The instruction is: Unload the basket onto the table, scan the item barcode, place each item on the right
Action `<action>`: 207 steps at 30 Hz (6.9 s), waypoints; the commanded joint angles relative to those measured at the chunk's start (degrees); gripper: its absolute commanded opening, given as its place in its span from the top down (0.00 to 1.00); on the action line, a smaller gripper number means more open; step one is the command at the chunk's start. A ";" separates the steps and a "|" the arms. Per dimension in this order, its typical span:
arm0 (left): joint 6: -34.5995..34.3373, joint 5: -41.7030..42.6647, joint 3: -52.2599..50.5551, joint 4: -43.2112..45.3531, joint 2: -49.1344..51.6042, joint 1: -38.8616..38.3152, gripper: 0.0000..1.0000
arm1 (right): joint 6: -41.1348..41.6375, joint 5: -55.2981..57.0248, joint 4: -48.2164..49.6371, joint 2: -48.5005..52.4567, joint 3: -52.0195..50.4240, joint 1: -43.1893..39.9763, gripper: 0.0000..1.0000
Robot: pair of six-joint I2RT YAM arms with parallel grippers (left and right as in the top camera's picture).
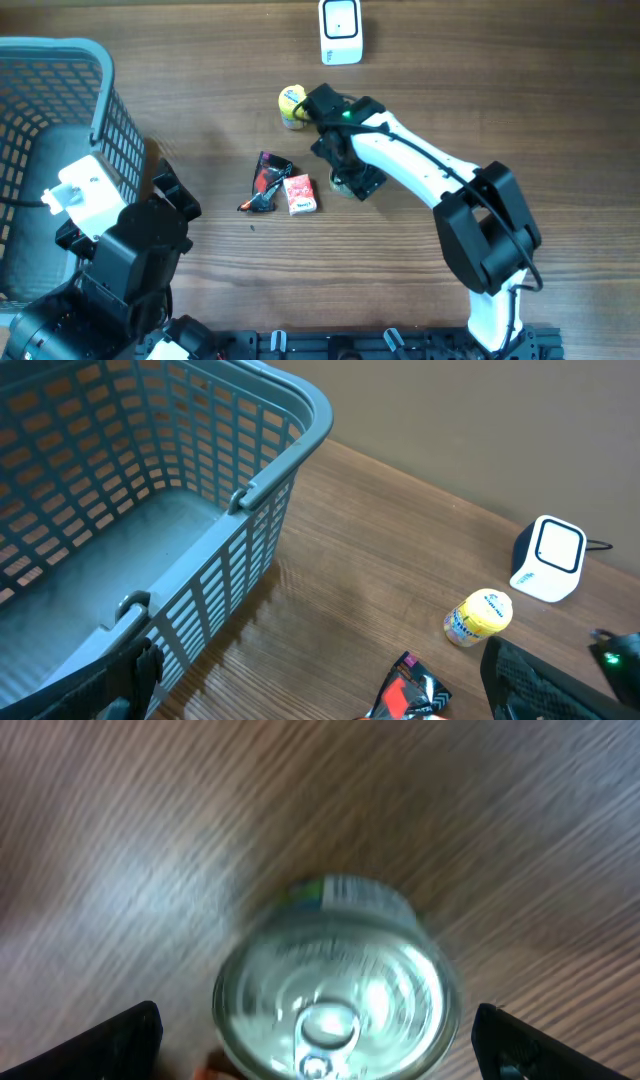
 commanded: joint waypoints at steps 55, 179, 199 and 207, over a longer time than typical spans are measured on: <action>-0.96 0.11 -0.48 -1.33 -0.09 0.00 0.00 | -83.76 -7.19 11.61 -10.49 -3.67 -17.57 0.00; -2.45 3.74 -0.50 -4.26 0.07 0.00 0.00 | -61.07 -42.05 -31.65 5.57 6.03 -9.92 0.51; -4.22 2.49 -0.94 -4.28 0.07 0.00 0.00 | -65.16 -16.46 25.57 5.57 6.05 -16.81 0.60; -6.99 -1.73 -5.88 -4.07 0.31 0.00 0.00 | -77.33 -2.21 56.06 5.60 6.05 -16.83 0.56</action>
